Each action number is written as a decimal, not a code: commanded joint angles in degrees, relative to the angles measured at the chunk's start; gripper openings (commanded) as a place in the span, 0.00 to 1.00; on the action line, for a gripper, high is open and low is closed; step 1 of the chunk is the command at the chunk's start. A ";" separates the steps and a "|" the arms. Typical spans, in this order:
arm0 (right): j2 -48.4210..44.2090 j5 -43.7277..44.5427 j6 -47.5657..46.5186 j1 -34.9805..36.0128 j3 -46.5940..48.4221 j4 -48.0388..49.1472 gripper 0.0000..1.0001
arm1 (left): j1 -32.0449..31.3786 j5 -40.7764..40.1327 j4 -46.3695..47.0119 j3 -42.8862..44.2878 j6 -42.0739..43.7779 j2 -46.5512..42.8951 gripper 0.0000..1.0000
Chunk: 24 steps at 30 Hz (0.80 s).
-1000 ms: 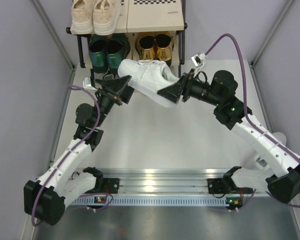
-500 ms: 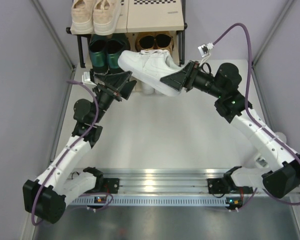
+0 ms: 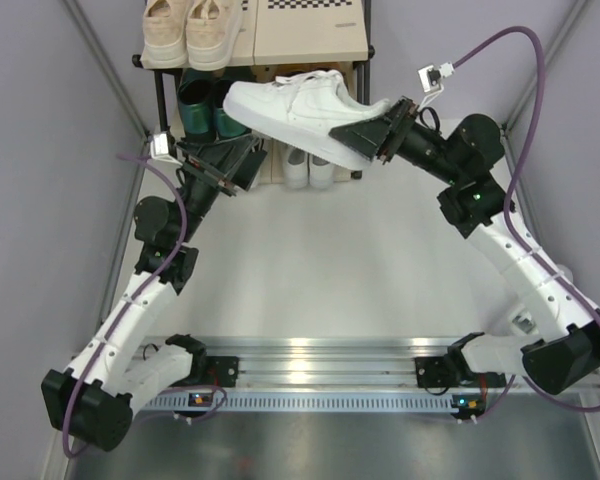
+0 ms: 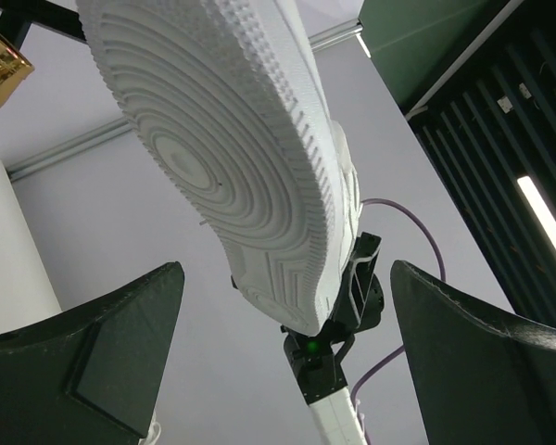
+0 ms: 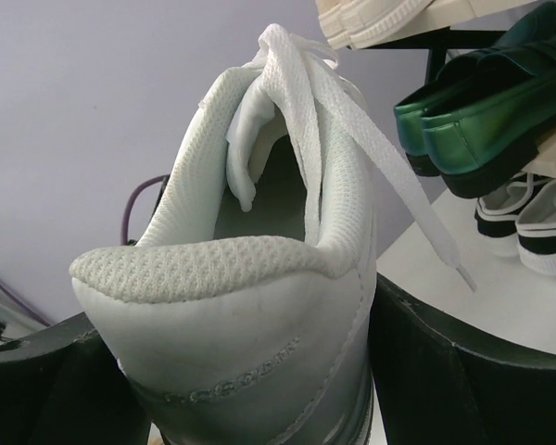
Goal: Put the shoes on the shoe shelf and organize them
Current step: Pick up the shoe at the center of the board, then place the shoe at the shoe shelf.
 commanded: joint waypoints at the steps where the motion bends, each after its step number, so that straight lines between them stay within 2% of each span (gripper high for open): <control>1: -0.54 -0.05 6.02 -0.85 5.47 12.24 0.00 | 0.46 0.38 1.70 1.42 1.01 -0.43 0.98; 5: 0.61 -0.05 10.95 -1.73 6.09 14.26 0.00 | 0.37 1.26 1.96 5.37 1.71 1.94 0.98; 14: 3.60 0.48 14.91 -3.14 9.33 17.77 0.00 | 0.37 3.81 1.96 18.29 2.07 11.51 0.98; 24: 9.57 2.15 15.88 -5.25 15.75 21.02 0.00 | 0.37 4.69 4.86 30.60 -0.39 23.99 0.98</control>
